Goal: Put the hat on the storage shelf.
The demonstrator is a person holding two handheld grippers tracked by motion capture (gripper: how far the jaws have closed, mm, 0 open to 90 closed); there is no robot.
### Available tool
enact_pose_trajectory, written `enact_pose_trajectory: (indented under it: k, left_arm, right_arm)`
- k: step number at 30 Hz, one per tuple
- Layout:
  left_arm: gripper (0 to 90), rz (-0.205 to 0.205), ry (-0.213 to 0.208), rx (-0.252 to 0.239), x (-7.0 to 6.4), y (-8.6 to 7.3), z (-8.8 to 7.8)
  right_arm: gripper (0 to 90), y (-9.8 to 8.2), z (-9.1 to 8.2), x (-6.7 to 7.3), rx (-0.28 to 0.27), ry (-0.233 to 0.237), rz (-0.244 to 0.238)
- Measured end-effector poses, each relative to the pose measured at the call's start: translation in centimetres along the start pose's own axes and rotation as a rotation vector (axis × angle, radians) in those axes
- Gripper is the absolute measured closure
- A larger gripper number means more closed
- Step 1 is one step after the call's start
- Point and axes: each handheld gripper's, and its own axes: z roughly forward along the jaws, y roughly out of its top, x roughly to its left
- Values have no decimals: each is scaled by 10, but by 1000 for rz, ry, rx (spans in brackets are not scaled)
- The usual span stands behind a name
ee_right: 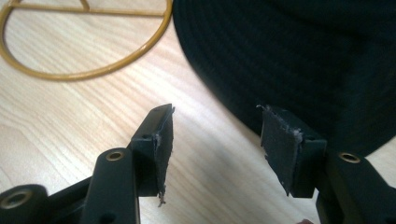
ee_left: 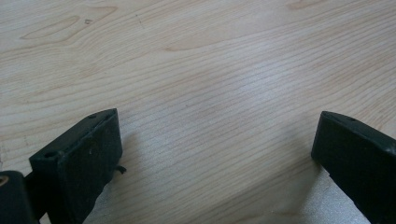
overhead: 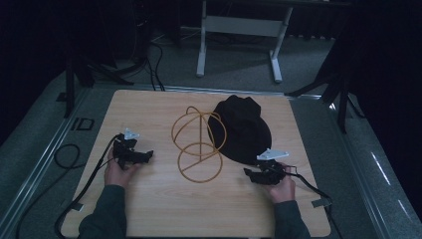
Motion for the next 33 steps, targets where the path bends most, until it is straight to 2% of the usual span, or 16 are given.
enact_pose_trajectory:
  k: [2,8,13,16,18,21,24,29,33]
  left_arm:
    - [20,0,0,0,0,0,0]
    - [20,0,0,-1,0,0,0]
    - [20,-1,0,-1,0,0,0]
    - [20,0,0,0,0,0,0]
    - [20,0,0,0,0,0,0]
    - [20,-1,0,-1,0,0,0]
    - [20,0,0,-1,0,0,0]
    - [20,0,0,-1,0,0,0]
    - [20,-2,0,-2,0,0,0]
  right_arm:
    - [437,-1,1,1,7,2,0]
    - [451,-3,5,2,24,46,3]
    - [464,-4,8,2,41,46,1]
    - [470,-2,4,1,33,56,13]
    - [474,0,1,-2,39,83,20]
    - [482,3,-3,-5,84,96,7]
    - [474,6,-6,-7,100,98,-5]
    - [384,12,-15,-14,103,81,21]
    - [326,15,-25,-20,103,108,31]
